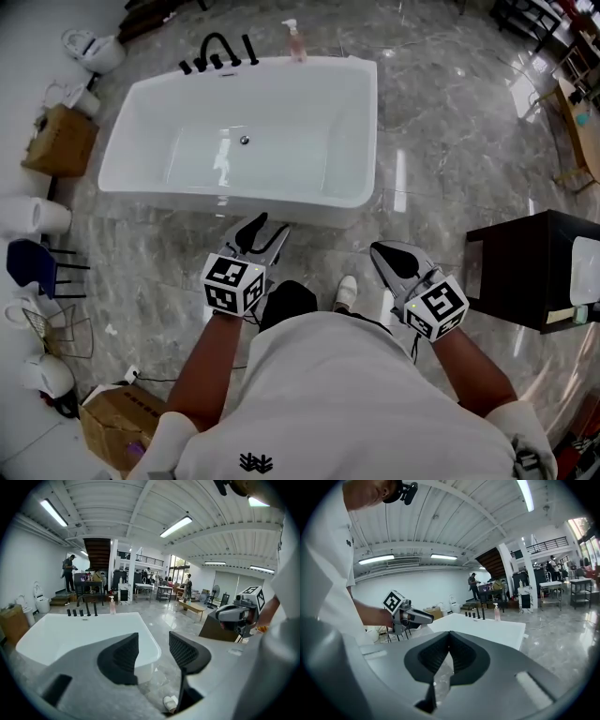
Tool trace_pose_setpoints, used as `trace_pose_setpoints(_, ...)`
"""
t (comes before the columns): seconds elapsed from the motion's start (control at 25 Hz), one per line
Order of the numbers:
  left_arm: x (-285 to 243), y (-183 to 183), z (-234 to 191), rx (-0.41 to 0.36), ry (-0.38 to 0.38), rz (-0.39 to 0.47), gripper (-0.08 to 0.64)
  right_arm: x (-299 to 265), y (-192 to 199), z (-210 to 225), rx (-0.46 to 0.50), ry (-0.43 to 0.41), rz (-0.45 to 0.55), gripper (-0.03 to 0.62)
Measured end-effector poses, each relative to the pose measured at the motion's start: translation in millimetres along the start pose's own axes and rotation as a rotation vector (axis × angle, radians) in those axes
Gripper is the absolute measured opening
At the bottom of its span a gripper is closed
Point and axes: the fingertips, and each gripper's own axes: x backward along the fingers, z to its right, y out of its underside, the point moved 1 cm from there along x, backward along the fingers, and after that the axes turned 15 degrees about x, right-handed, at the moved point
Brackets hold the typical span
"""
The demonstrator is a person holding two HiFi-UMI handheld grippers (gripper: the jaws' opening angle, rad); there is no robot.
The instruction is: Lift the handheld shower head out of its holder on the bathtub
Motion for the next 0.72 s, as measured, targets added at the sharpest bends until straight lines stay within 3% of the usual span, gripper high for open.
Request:
trace_pose_setpoints(0.4,-74,-56,-41,-0.015,0.032,-0.006,0.209,-23,-9,63,-0.016,0.096,0.026,0.009)
trace_pose_setpoints(0.72,-142,-135,-136,-0.066,0.088,-0.002,0.21,-89,-40,115,-0.032,0.241,0.006,0.009)
